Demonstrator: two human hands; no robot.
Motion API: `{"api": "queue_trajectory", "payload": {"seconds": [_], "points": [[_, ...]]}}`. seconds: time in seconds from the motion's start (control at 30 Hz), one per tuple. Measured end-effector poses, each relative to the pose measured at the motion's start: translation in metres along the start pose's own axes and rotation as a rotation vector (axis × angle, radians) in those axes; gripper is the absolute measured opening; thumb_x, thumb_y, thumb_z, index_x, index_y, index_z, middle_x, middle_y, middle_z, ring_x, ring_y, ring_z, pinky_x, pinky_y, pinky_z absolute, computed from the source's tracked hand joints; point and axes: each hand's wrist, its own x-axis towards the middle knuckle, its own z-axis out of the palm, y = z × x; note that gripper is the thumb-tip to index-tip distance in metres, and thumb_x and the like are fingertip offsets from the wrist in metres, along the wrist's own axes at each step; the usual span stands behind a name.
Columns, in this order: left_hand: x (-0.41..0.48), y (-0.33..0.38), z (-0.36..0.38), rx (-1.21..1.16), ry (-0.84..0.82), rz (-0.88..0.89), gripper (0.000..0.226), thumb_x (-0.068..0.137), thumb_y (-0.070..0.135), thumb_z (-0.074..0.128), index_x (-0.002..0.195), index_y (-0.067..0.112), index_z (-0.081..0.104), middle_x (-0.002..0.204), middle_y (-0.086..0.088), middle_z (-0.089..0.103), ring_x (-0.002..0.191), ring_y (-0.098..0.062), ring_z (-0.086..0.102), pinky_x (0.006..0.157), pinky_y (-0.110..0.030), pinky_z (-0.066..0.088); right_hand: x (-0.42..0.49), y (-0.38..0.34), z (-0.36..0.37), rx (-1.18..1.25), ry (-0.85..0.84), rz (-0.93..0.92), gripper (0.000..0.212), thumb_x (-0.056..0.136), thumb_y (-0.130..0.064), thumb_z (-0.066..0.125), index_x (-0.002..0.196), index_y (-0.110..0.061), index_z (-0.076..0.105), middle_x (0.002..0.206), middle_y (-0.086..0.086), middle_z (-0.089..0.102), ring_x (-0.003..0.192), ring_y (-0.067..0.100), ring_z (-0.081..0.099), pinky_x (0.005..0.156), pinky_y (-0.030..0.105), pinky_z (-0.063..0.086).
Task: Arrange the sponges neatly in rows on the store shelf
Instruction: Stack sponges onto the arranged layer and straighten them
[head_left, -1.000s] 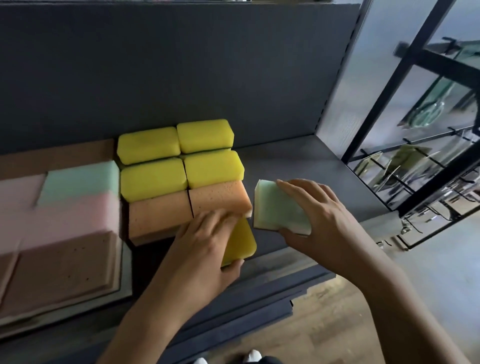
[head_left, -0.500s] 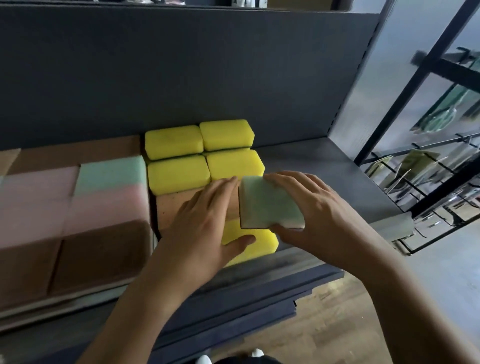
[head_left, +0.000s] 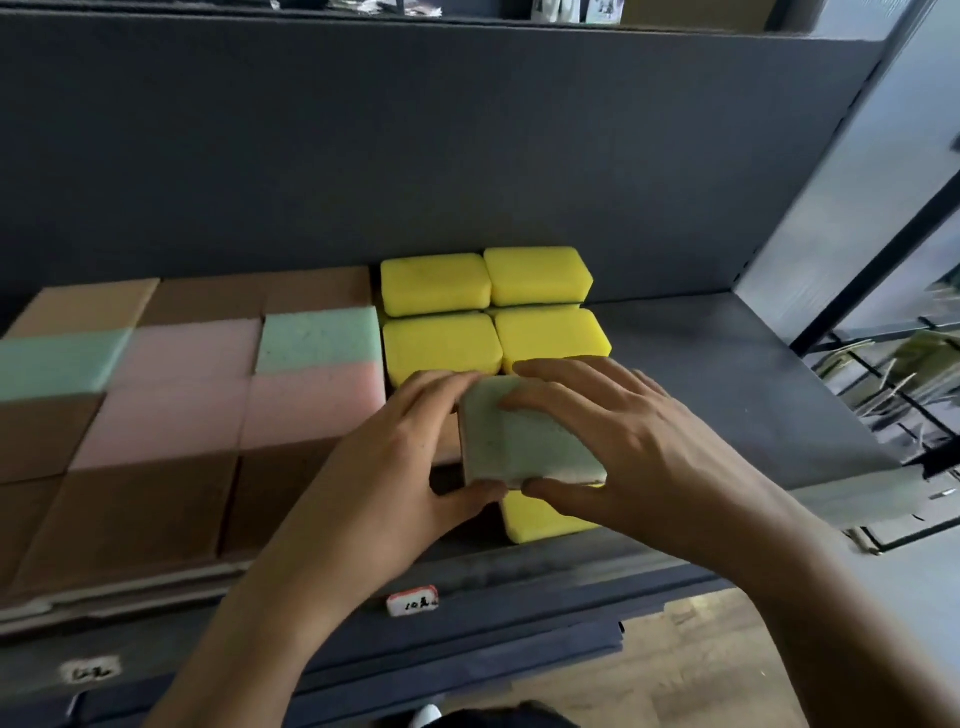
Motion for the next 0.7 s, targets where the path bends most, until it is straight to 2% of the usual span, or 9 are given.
{"api": "queue_trajectory", "payload": {"seconds": [0.1, 0.27, 0.4, 0.57, 0.7], "points": [[-0.006, -0.008, -0.005, 0.022, 0.004, -0.024, 0.086, 0.068, 0.064, 0.053, 0.145, 0.028, 0.037, 0.138, 0.022, 0.042, 0.12, 0.009, 0.039, 0.09, 0.004, 0.03, 0.007, -0.004, 0.004, 0.008, -0.013, -0.023, 0.064, 0.085, -0.057, 0.062, 0.141, -0.029, 0.047, 0.148, -0.006, 0.046, 0.133, 0.016, 0.045, 0.104, 0.041, 0.045], [-0.012, -0.016, -0.015, 0.087, 0.007, -0.048, 0.089, 0.07, 0.059, 0.056, 0.149, 0.027, 0.031, 0.135, 0.03, 0.029, 0.122, 0.013, 0.028, 0.088, 0.002, 0.024, 0.017, -0.002, 0.011, 0.002, 0.003, -0.036, 0.061, 0.084, -0.049, 0.07, 0.138, -0.027, 0.051, 0.147, -0.005, 0.047, 0.133, 0.018, 0.045, 0.102, 0.045, 0.047], [-0.016, -0.023, -0.022, 0.143, 0.032, -0.078, 0.076, 0.077, 0.052, 0.057, 0.144, 0.02, 0.043, 0.141, 0.017, 0.042, 0.124, 0.009, 0.033, 0.096, -0.002, 0.021, 0.022, 0.004, 0.017, 0.017, 0.012, -0.016, 0.06, 0.083, -0.048, 0.071, 0.136, -0.026, 0.052, 0.145, -0.005, 0.048, 0.131, 0.018, 0.046, 0.101, 0.042, 0.048], [-0.017, -0.033, -0.026, 0.304, 0.08, -0.154, 0.06, 0.083, 0.028, 0.064, 0.14, 0.016, 0.05, 0.144, 0.006, 0.047, 0.128, -0.012, 0.047, 0.104, -0.026, 0.033, 0.033, 0.008, 0.023, 0.042, -0.01, -0.003, 0.059, 0.085, -0.053, 0.063, 0.137, -0.029, 0.049, 0.146, -0.007, 0.046, 0.133, 0.015, 0.043, 0.1, 0.039, 0.048], [-0.015, -0.034, -0.026, 0.33, 0.066, -0.194, 0.056, 0.084, 0.031, 0.063, 0.137, 0.016, 0.053, 0.143, 0.005, 0.049, 0.127, -0.012, 0.048, 0.104, -0.027, 0.03, 0.046, 0.008, 0.031, 0.05, -0.046, 0.0, 0.06, 0.085, -0.058, 0.056, 0.139, -0.035, 0.044, 0.149, -0.011, 0.041, 0.135, 0.013, 0.04, 0.092, 0.046, 0.052]]}}
